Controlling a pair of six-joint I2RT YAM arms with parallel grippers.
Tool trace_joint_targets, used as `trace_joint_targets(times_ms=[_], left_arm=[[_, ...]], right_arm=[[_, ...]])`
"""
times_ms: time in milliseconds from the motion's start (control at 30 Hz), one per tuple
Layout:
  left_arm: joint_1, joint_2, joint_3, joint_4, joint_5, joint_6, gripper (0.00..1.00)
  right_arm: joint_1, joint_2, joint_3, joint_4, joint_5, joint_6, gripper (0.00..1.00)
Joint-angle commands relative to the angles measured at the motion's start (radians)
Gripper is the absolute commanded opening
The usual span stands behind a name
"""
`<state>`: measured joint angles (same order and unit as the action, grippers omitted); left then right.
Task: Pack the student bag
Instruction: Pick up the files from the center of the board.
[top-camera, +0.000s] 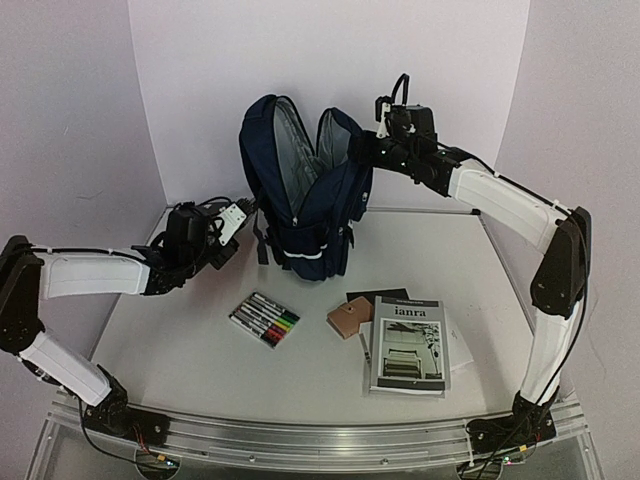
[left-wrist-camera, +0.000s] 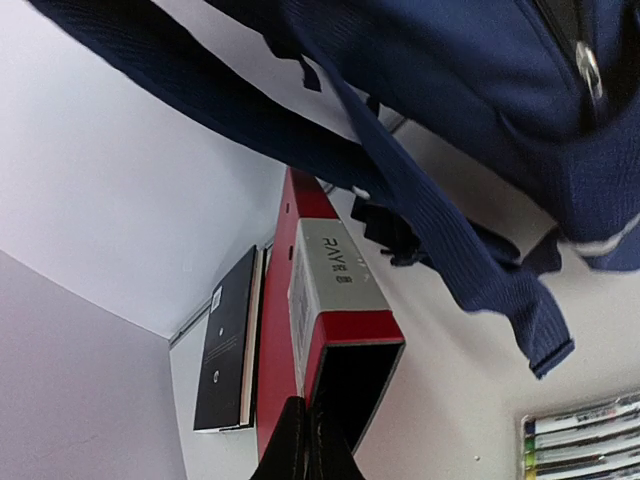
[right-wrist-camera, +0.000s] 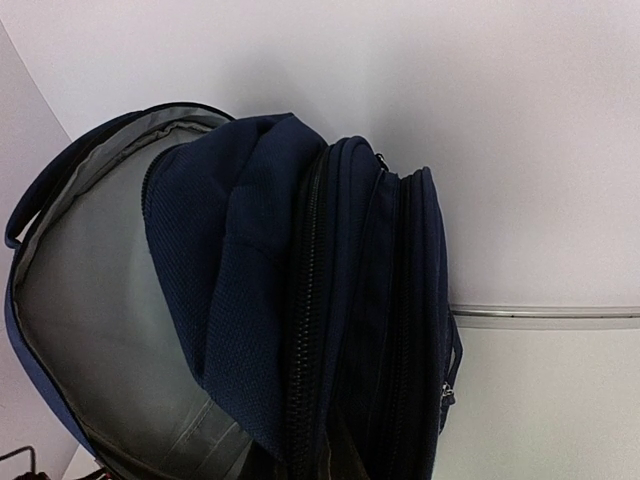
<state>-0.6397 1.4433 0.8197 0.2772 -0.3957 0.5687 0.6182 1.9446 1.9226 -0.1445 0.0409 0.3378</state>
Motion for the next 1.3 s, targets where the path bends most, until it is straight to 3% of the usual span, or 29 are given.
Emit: trace_joint_targets(times_ms=[0,200,367,533,933,1167,1267], left_arm=[[0.013,-0.097,0.157,-0.361,0.055,-0.215,0.0],[0.049,-0.144,0.333,-0.627,0.158,-0.356,0.0],[0.163,-0.125,0.477,-0.819,0.245,-0.611,0.0],[0.233,-0.173,0.479,-0.821,0.337,-0.828,0.0],[0.308,-0.16,0.747,-1.08,0.392,-0.981,0.0],[0.379,-0.194,0.703,-1.072,0.532,-1.041,0.0],[0.47,-0.212,0.586,-1.005,0.722,-1.109,0.0]], right_arm=[[0.004,-0.023,0.043,-0.004,0.002,-0.018,0.0],[0.004,-0.029,0.041,-0.004,0.002,-0.018,0.0],[0.005,-0.031,0.042,-0.004,-0.002,-0.015,0.0],[0.005,-0.033,0.041,-0.006,-0.003,-0.012,0.0],[0.005,-0.038,0.032,-0.008,-0.019,-0.002,0.0],[0.005,-0.045,0.023,-0.009,-0.024,0.002,0.0],[0.005,-0.046,0.023,-0.009,-0.026,0.006,0.0]])
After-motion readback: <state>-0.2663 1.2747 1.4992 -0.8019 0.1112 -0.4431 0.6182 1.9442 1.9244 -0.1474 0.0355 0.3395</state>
